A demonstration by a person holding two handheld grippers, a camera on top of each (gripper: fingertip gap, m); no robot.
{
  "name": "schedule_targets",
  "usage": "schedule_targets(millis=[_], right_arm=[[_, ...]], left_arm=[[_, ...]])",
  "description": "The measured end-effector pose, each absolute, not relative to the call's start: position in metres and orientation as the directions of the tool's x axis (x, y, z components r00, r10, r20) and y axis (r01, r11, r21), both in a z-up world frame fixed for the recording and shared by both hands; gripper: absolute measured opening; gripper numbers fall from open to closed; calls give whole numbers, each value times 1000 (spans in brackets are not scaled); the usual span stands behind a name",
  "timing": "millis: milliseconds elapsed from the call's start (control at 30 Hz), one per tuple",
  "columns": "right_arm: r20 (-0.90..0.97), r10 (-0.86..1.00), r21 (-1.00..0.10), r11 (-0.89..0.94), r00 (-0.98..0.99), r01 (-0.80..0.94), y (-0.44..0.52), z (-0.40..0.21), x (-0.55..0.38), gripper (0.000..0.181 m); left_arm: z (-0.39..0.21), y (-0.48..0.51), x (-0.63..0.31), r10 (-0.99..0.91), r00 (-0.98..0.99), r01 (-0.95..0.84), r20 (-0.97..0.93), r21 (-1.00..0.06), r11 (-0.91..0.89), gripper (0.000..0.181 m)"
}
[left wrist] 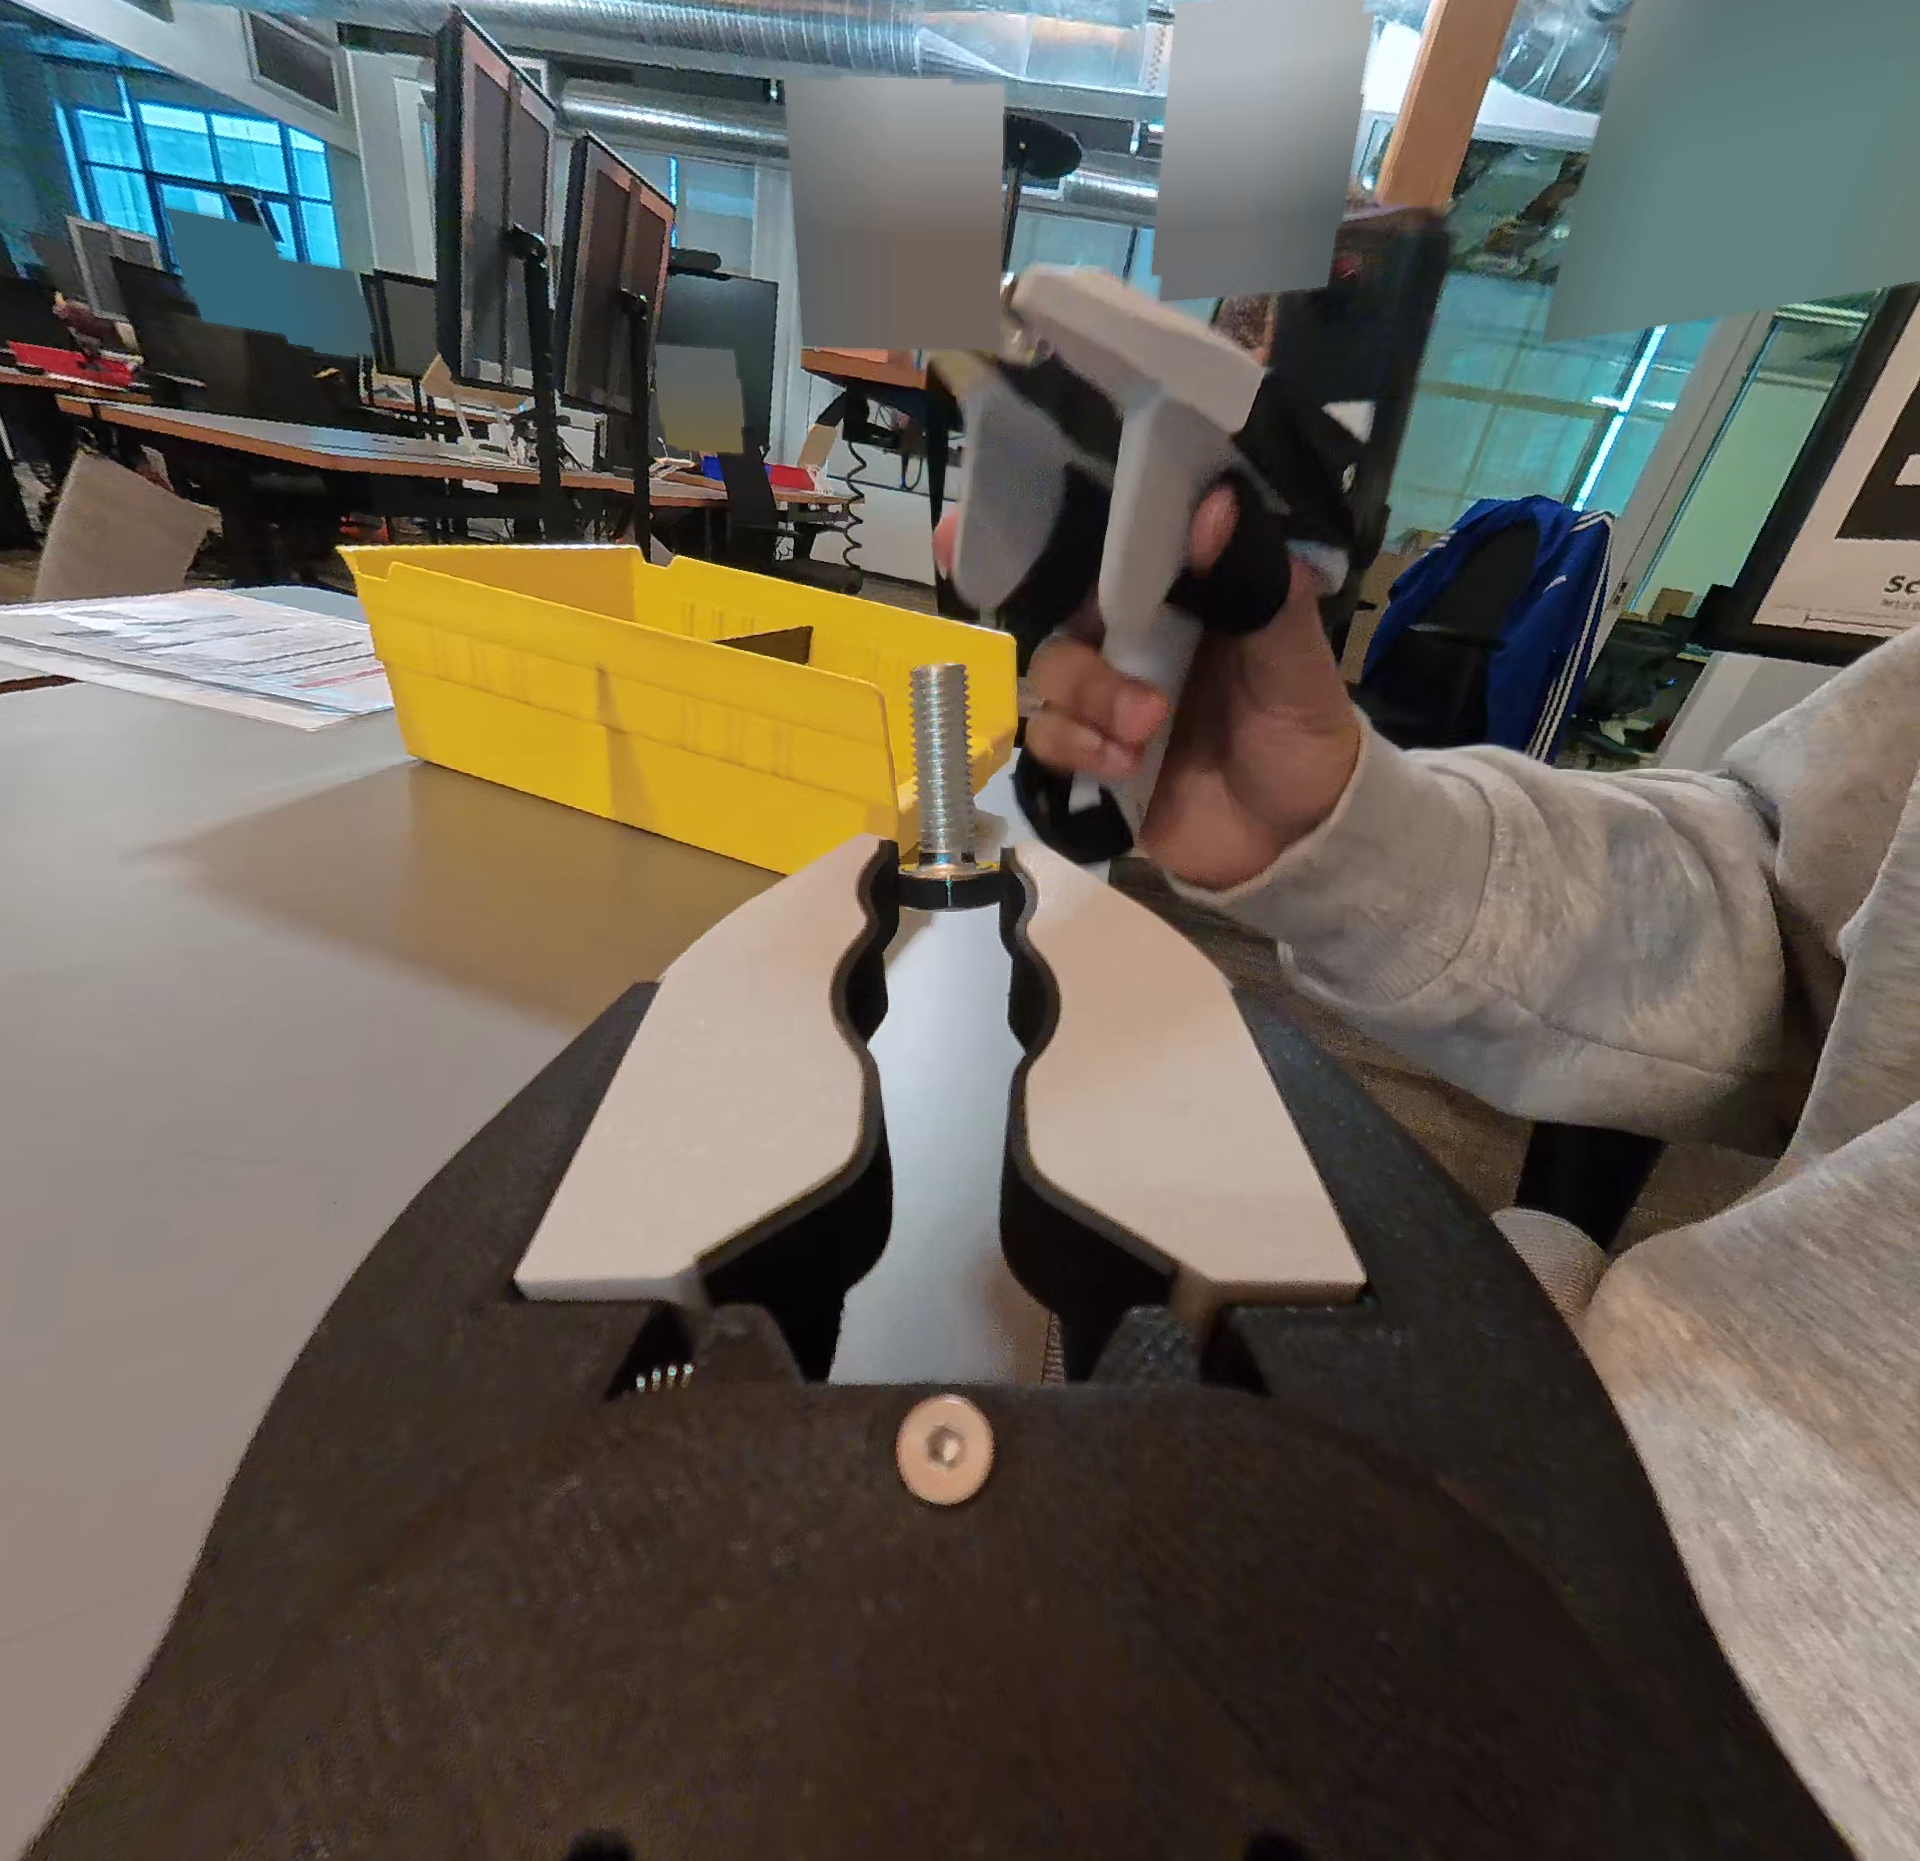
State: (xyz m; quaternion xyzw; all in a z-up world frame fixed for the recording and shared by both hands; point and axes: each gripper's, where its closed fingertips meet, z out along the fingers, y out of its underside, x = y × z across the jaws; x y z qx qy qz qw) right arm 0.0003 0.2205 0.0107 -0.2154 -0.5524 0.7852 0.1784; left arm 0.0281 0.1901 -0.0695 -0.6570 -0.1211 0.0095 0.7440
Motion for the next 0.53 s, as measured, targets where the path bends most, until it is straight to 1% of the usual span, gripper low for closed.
schedule_targets(millis=[67, 133, 167, 200, 267, 333, 367, 433, 533], right_arm=[[-34, 605, -955, -254, -796, -152, 239, 27, 1, 20], [68, 708, -955, -156, -703, -250, 271, 45, -5, 20], [105, 763, -960, -90, -638, -266, 292, 51, -12, 20], [123, 814, -970, -23, -567, -244, 316, 50, -23, 20], [119, 887, -992, 87, -447, -92, 366, 29, -48, 20], [69, 935, -985, 120, -349, 128, 410, -12, -66, 20], [37, 944, -979, 100, -328, 178, 423, -27, -69, 20], [-25, 956, -974, 42, -292, 222, 436, -47, -74, 20], [-54, 960, -926, 55, -275, 373, 442, -79, -81, 20]], left_arm=[[-69, 189, 26, 178, 969, 149, 174, -978, 144, 19], [-68, 188, 25, 180, 967, 155, 182, -976, 150, 19], [-68, 187, 24, 180, 966, 159, 185, -976, 151, 19], [-68, 188, 24, 180, 966, 161, 187, -975, 151, 19], [-70, 189, 25, 177, 965, 167, 192, -975, 147, 19], [-71, 191, 26, 171, 966, 169, 192, -975, 142, 19], [-71, 192, 27, 169, 967, 166, 188, -977, 137, 19], [-73, 193, 28, 171, 970, 153, 173, -980, 124, 19], [-73, 192, 27, 172, 969, 157, 178, -980, 125, 19]])
